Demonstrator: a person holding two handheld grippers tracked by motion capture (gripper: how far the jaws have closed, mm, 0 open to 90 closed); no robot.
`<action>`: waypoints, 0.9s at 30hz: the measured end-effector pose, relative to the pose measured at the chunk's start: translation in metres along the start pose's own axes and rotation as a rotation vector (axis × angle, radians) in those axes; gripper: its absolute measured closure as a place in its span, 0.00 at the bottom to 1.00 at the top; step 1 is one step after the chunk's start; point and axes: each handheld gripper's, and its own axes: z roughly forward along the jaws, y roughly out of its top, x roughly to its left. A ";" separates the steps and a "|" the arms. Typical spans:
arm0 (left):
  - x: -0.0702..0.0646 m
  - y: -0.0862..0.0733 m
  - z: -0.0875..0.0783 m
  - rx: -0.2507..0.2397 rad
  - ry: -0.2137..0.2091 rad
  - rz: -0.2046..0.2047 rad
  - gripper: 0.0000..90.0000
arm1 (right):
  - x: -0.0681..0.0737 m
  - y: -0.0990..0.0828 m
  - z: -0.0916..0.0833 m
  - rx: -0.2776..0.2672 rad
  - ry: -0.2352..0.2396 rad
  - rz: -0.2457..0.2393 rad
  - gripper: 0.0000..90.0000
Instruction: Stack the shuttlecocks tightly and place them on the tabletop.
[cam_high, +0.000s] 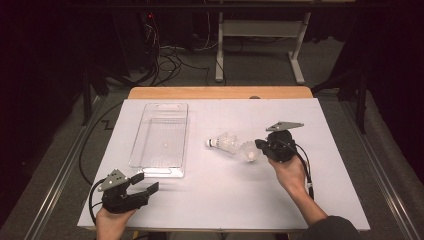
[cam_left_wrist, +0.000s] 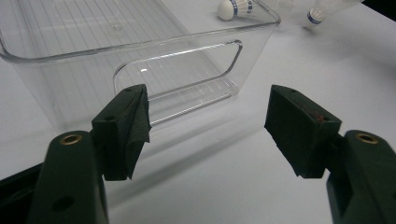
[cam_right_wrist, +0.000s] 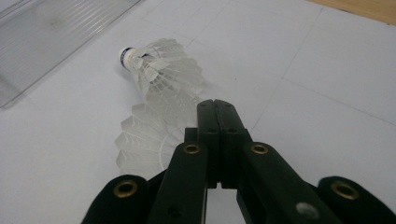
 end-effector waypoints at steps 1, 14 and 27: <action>0.000 0.000 0.000 0.000 0.000 0.000 0.35 | 0.001 -0.001 0.000 0.000 0.006 0.000 1.00; 0.000 0.000 0.000 -0.001 -0.001 -0.001 0.35 | 0.016 -0.004 0.002 -0.007 0.058 -0.019 1.00; 0.000 0.000 0.000 -0.001 -0.001 -0.002 0.35 | 0.018 -0.008 0.003 -0.014 0.073 -0.017 1.00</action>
